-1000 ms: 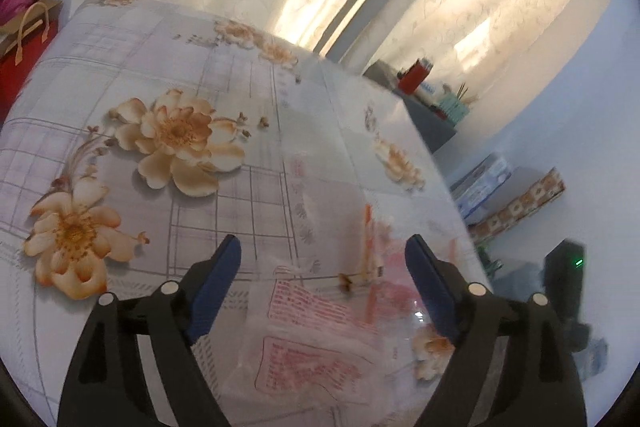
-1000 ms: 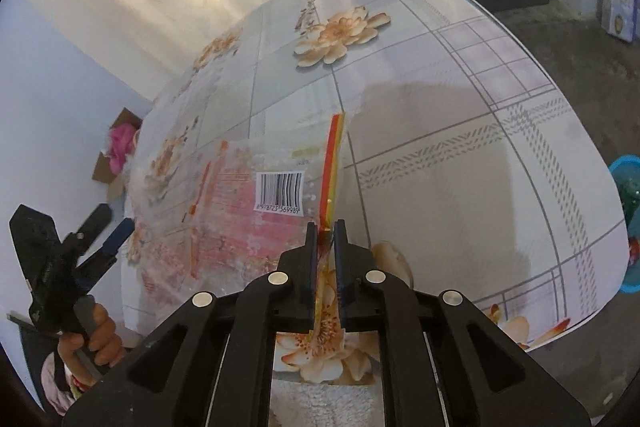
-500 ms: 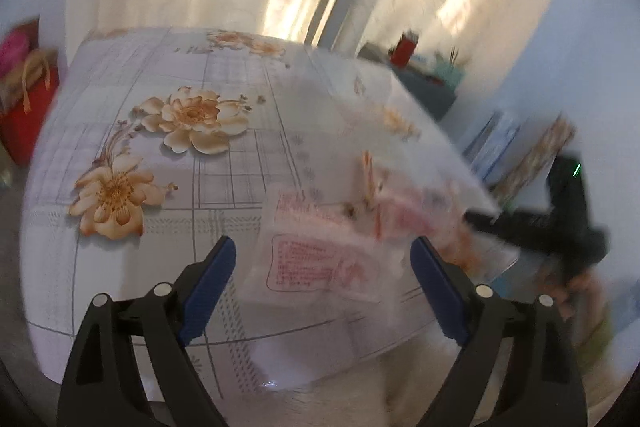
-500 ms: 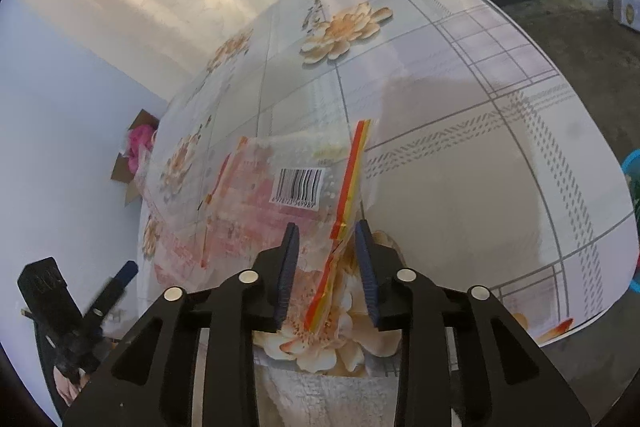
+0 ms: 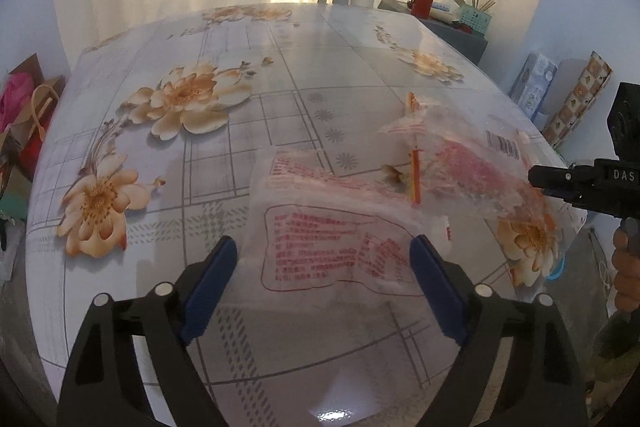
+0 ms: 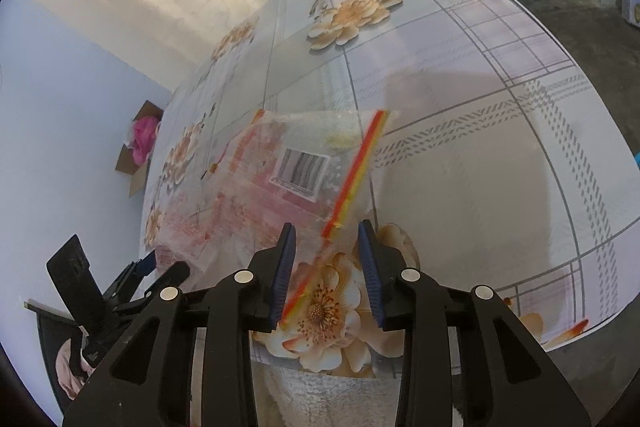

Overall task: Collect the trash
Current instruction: 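Close the left tool on the clear printed plastic bag while the right tool holds its bag, then lift the printed bag with the left tool while the right tool lifts its bag, then carry both bags over the blue wastebasket and open both tools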

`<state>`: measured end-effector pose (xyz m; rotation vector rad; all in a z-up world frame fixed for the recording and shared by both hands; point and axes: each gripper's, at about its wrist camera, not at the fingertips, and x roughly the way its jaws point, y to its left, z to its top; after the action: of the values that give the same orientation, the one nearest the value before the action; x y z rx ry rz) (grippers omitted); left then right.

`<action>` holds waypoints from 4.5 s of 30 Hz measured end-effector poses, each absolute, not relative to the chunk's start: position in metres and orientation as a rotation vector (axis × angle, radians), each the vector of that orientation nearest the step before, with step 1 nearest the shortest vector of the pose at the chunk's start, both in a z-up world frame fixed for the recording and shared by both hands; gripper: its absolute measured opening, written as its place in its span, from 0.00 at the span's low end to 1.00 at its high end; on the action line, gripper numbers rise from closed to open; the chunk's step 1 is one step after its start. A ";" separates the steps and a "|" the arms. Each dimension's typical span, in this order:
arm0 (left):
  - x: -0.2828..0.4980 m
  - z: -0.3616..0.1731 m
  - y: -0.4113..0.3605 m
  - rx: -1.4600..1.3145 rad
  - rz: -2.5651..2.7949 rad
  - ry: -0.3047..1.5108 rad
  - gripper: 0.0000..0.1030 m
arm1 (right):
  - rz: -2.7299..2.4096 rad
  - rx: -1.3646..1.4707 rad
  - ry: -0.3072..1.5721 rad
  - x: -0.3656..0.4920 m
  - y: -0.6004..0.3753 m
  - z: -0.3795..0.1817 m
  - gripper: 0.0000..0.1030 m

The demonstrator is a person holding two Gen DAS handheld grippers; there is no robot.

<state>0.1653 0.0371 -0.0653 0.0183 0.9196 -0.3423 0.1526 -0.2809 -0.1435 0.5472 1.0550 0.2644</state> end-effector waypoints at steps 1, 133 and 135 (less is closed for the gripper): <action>0.167 -0.067 0.036 0.019 -0.341 0.919 0.82 | 0.266 0.547 1.056 0.153 -0.280 -0.144 0.32; 0.122 -0.108 -0.495 0.430 -1.105 1.092 0.23 | -0.541 1.045 0.716 -0.106 -0.644 -0.227 0.01; 0.125 -0.134 -0.519 0.455 -1.087 1.144 0.23 | -0.554 1.061 0.749 -0.096 -0.654 -0.248 0.01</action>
<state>0.1250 -0.5194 -0.1336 0.4552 1.1442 -1.0866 -0.0956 -0.6539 -0.2476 1.0606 0.7487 -0.5543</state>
